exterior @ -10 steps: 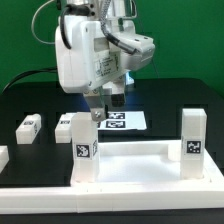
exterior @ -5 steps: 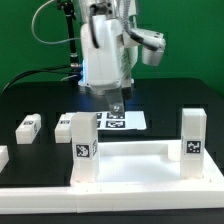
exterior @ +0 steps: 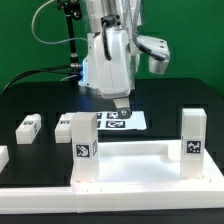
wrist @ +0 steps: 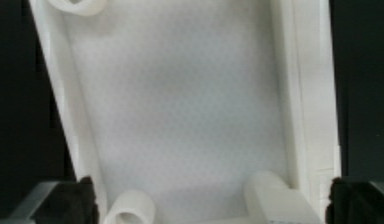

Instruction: Assemble desk

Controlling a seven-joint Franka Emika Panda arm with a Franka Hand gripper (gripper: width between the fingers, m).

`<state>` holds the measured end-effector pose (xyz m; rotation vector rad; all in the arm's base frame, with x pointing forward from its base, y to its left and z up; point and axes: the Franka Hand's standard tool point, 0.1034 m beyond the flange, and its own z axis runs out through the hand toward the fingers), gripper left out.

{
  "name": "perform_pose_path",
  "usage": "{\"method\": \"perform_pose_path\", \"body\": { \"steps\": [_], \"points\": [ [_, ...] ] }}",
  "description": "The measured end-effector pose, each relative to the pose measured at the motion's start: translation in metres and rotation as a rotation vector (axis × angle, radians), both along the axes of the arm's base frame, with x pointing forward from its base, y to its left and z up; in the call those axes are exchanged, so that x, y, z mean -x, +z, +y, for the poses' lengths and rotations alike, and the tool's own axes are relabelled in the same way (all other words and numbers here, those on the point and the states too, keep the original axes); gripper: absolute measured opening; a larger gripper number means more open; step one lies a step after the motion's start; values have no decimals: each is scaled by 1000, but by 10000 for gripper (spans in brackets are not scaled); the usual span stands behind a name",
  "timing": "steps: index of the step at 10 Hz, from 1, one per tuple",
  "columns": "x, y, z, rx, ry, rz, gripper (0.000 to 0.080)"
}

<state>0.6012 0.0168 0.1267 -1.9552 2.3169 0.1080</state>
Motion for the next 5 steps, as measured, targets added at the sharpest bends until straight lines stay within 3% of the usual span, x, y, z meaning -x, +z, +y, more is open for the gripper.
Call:
{"method": "perform_pose_path", "body": {
  "steps": [2, 3, 4, 5],
  "points": [
    [1, -2, 1, 2, 2, -1, 649],
    [14, -14, 6, 21, 15, -22, 649],
    [44, -37, 14, 40, 27, -6, 649],
    [60, -54, 18, 49, 43, 30, 649]
  ]
}}
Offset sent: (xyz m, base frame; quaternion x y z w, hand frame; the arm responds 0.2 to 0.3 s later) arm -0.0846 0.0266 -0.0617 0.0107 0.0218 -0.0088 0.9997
